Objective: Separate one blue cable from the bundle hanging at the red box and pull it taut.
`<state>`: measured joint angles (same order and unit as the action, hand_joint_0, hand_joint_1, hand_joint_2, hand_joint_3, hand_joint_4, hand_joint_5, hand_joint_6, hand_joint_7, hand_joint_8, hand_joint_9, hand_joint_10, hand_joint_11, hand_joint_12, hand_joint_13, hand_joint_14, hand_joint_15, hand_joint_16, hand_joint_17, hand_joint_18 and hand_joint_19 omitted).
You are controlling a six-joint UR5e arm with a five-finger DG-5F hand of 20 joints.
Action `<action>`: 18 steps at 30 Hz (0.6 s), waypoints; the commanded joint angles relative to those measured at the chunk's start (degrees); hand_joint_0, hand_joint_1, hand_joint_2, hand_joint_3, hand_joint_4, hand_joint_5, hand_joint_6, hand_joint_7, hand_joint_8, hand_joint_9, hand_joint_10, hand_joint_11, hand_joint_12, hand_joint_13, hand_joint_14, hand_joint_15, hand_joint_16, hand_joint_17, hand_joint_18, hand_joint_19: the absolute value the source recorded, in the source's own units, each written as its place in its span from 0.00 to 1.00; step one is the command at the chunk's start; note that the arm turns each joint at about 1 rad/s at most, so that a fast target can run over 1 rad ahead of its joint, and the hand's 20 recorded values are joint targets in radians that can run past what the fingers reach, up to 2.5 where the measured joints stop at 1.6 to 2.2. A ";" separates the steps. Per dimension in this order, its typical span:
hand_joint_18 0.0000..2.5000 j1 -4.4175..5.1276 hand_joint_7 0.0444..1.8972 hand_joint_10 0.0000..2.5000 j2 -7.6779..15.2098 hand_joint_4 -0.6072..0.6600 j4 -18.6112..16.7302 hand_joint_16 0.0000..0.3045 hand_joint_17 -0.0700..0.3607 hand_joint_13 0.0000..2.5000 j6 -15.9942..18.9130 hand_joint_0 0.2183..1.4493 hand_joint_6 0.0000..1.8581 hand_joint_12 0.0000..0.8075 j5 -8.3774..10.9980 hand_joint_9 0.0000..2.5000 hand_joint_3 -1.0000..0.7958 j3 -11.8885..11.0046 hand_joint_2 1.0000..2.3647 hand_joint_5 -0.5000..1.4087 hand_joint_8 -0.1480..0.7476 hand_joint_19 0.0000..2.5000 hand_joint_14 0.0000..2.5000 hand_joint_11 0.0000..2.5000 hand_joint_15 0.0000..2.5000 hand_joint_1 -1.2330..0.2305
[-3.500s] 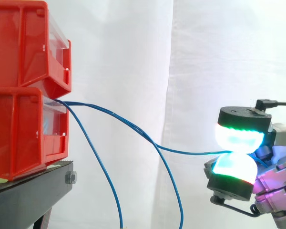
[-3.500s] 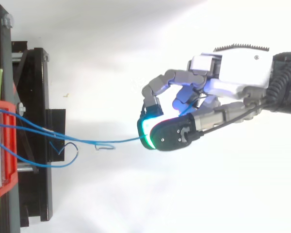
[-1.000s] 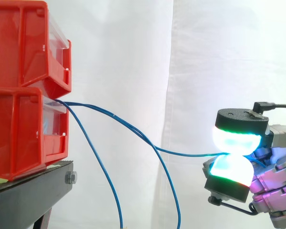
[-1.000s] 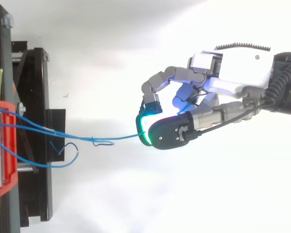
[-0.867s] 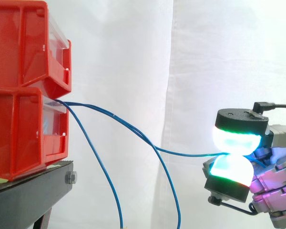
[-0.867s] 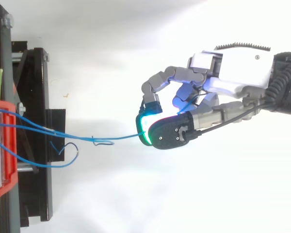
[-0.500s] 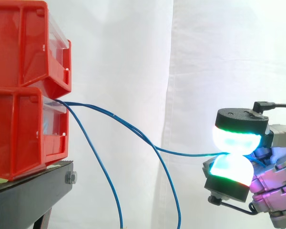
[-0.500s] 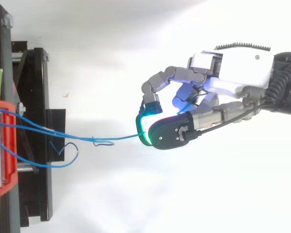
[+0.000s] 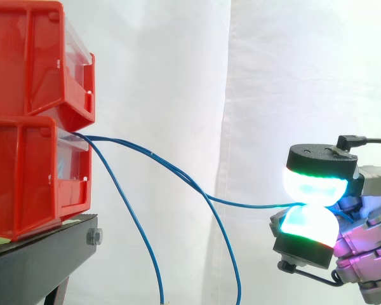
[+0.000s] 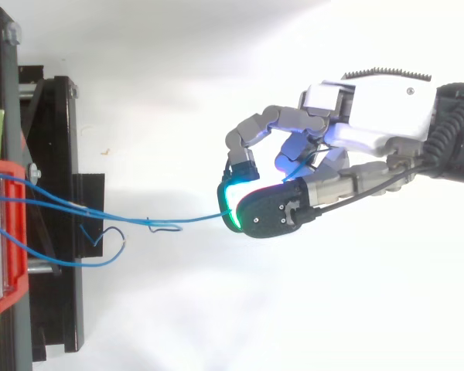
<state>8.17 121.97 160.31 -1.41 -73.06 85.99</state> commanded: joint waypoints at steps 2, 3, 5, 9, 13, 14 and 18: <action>0.55 0.00 0.77 0.76 0.02 0.36 0.00 0.14 0.39 0.40 0.00 0.40 0.47 0.47 0.02 0.45 0.54 -0.04 0.02 0.17 0.51 0.57 1.00 0.72 0.63 0.31; 0.55 0.00 0.77 0.76 0.02 0.36 0.00 0.14 0.39 0.40 0.00 0.40 0.47 0.47 0.02 0.45 0.54 -0.04 0.02 0.17 0.51 0.57 1.00 0.73 0.63 0.31; 0.55 0.00 0.77 0.76 0.02 0.36 0.00 0.14 0.39 0.40 0.00 0.40 0.47 0.47 0.02 0.45 0.54 -0.04 0.02 0.17 0.50 0.57 1.00 0.72 0.63 0.31; 0.55 0.00 0.77 0.76 0.02 0.36 0.00 0.14 0.39 0.40 0.00 0.40 0.47 0.47 0.02 0.45 0.54 -0.04 0.02 0.17 0.51 0.57 1.00 0.72 0.63 0.31; 0.55 0.00 0.77 0.76 0.02 0.36 0.00 0.14 0.39 0.40 0.00 0.40 0.47 0.47 0.02 0.45 0.54 0.05 0.02 0.17 0.51 0.57 1.00 0.73 0.63 0.31; 0.55 0.00 0.77 0.76 0.02 0.36 0.00 0.14 0.39 0.40 0.00 0.40 0.47 0.47 0.02 0.45 0.54 0.05 0.02 0.17 0.51 0.57 1.00 0.73 0.63 0.31; 0.55 0.00 0.78 0.76 0.02 0.36 0.00 0.15 0.39 0.40 0.00 0.40 0.47 0.48 0.02 0.45 0.54 0.05 0.02 0.17 0.52 0.57 1.00 0.73 0.63 0.31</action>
<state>8.17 121.98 160.29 -1.41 -73.04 86.01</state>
